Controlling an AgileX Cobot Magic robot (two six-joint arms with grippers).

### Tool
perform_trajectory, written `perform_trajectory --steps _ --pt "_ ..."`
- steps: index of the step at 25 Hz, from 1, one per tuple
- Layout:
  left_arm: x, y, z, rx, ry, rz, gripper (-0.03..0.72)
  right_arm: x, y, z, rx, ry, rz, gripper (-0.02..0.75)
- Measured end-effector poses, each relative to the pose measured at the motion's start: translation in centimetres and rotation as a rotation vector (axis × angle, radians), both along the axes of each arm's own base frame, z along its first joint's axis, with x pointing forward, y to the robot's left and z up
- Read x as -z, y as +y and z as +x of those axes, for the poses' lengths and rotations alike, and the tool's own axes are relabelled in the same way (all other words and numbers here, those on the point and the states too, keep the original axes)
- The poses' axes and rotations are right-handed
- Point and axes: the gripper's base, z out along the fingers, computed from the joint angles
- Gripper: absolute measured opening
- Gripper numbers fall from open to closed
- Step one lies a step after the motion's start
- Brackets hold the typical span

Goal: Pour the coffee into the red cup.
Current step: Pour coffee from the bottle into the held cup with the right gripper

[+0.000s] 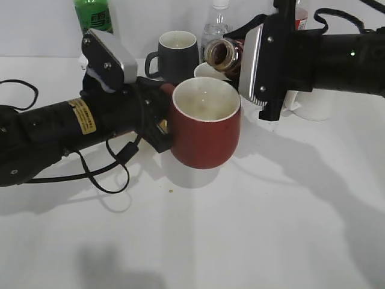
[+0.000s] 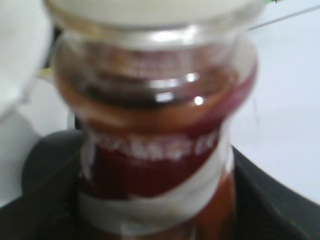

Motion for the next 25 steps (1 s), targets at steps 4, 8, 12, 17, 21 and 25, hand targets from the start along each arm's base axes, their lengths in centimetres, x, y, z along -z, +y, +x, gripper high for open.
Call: perform_trajectory --steps 4,8,12,17,21,25 --pt "0.2 -0.2 -0.2 0.009 0.009 0.018 0.069 0.0 0.0 0.0 -0.015 -0.036 -0.030 0.501" --pt "0.5 -1.1 -0.8 0.042 0.016 0.028 0.069 0.0 0.0 0.0 -0.036 -0.086 -0.071 0.501" --pt "0.9 -1.4 -0.9 0.046 0.035 0.057 0.069 0.0 0.0 0.0 -0.048 -0.115 -0.095 0.501" --pt "1.0 -1.3 -0.7 0.029 0.046 0.057 0.069 0.0 0.0 0.0 -0.054 -0.131 -0.108 0.501" --pt "1.0 -1.3 -0.7 0.029 0.047 0.057 0.069 0.0 0.0 0.0 -0.064 -0.155 -0.129 0.501" --pt "1.0 -1.3 -0.7 0.028 0.048 0.058 0.069 0.0 0.0 0.0 -0.077 -0.187 -0.155 0.501"
